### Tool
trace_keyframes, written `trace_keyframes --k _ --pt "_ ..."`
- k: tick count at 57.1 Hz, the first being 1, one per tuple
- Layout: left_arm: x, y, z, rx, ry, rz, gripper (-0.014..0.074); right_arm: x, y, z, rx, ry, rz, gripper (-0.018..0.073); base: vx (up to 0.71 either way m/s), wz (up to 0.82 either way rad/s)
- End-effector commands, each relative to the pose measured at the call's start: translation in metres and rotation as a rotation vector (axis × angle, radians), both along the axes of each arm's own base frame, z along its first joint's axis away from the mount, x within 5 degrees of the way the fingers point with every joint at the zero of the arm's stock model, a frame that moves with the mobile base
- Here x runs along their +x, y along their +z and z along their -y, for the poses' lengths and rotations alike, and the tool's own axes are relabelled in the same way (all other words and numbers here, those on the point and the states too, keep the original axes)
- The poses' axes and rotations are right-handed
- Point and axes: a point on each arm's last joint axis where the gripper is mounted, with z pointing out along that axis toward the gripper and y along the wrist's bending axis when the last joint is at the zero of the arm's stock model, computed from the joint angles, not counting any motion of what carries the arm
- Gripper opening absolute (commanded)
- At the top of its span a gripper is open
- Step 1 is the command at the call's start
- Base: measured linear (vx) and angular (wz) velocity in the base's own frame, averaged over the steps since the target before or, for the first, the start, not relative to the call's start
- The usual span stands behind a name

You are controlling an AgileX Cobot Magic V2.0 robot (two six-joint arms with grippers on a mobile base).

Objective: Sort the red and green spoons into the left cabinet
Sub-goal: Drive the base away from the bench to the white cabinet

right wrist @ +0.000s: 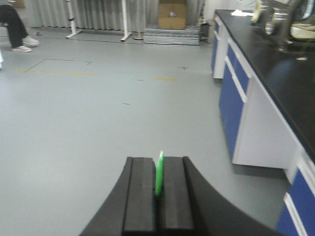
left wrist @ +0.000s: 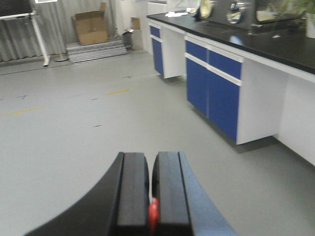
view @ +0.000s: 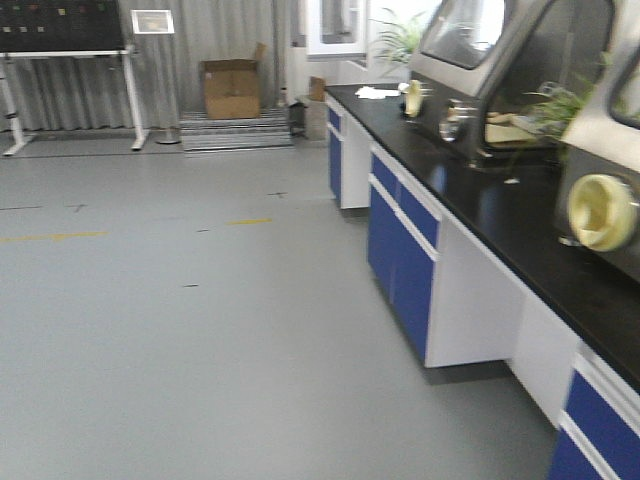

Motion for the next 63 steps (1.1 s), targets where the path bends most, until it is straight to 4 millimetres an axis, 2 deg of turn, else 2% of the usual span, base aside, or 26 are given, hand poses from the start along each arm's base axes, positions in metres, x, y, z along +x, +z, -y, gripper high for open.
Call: trace_keyframes --k 1,37,63 --pt "0.0007 0.0152 -0.0015 -0.02 0.018 0.09 -0.0003 0.0007 0.0169 0.001 0.023 -0.013 0.103 -0.0004 0.25 0.41" --pt "0.0007 0.0152 -0.0015 -0.02 0.018 0.09 -0.0003 0.0007 0.0169 0.001 0.023 -0.013 0.103 -0.0004 0.36 0.39" --pt "0.0007 0.0152 -0.0015 -0.02 0.018 0.09 -0.0003 0.0007 0.0169 0.001 0.023 -0.013 0.103 -0.0004 0.51 0.14"
